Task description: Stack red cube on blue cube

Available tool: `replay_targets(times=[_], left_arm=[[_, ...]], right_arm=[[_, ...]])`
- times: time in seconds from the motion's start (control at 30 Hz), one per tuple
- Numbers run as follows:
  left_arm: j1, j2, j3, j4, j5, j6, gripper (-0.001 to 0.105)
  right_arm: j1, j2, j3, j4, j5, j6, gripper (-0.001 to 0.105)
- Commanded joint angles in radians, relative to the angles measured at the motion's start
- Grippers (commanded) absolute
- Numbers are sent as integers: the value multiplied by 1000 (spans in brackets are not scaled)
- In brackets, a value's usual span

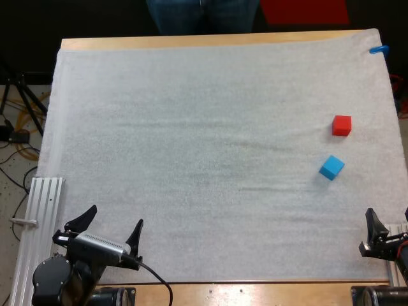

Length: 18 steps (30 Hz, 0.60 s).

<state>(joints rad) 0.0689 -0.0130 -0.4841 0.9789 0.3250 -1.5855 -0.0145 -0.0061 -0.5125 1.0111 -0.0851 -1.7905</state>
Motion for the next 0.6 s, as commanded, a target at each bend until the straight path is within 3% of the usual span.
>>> replay_targets(times=[0.0, 0.57], left_arm=[[1, -139, -4, -14, 8, -11, 87], [1, -137, -4, -14, 8, -14, 87]], right_arm=[[-3, -44, -2, -4, -2, 1, 71], [-3, 2, -2, -4, -2, 1, 71]])
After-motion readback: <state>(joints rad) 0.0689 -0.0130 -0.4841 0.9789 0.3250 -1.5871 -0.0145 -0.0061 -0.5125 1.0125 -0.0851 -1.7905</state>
